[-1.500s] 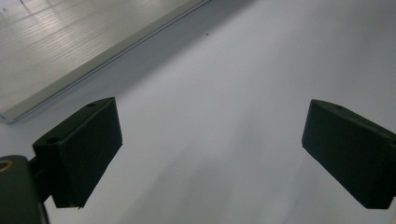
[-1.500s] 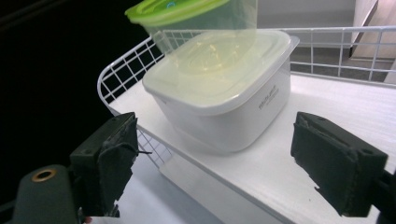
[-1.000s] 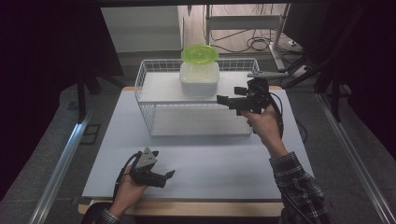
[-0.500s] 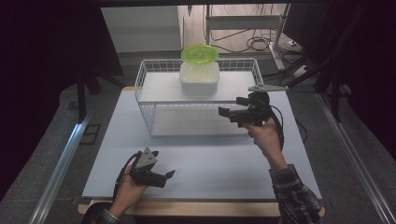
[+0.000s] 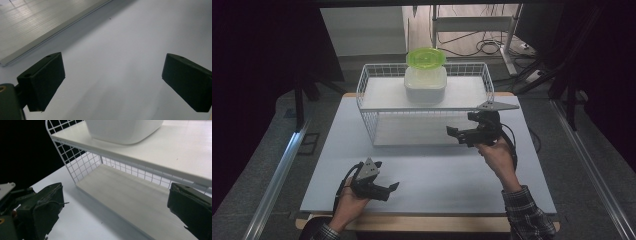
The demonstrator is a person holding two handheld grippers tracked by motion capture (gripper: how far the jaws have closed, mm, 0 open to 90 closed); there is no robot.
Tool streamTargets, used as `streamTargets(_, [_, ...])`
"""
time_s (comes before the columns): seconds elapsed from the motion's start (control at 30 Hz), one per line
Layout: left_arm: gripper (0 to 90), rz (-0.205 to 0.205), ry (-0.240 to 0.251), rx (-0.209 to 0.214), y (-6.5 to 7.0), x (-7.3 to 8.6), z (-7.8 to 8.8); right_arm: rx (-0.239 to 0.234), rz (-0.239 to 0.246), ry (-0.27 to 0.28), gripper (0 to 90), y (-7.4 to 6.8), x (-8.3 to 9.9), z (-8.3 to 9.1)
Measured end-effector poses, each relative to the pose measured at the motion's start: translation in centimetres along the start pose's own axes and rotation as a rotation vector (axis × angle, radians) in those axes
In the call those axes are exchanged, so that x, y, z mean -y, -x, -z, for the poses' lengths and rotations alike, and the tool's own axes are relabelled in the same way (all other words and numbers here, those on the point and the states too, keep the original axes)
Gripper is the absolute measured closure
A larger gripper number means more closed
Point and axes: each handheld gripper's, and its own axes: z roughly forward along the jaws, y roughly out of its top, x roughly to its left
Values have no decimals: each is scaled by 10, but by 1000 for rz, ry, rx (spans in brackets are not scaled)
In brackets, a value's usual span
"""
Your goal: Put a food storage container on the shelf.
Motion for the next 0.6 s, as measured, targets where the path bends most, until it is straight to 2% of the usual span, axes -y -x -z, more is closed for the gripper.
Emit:
streamTargets(0.17, [45, 22, 30, 22, -3, 1, 2, 25, 41, -15, 0, -6, 7, 2])
streamTargets(0.3, [46, 34, 49, 32, -4, 1, 3, 44, 67, 0, 0, -8, 13, 6])
streamTargets(0.6, [45, 25, 50, 33, -4, 2, 3, 67, 89, 7, 0, -11, 28, 9])
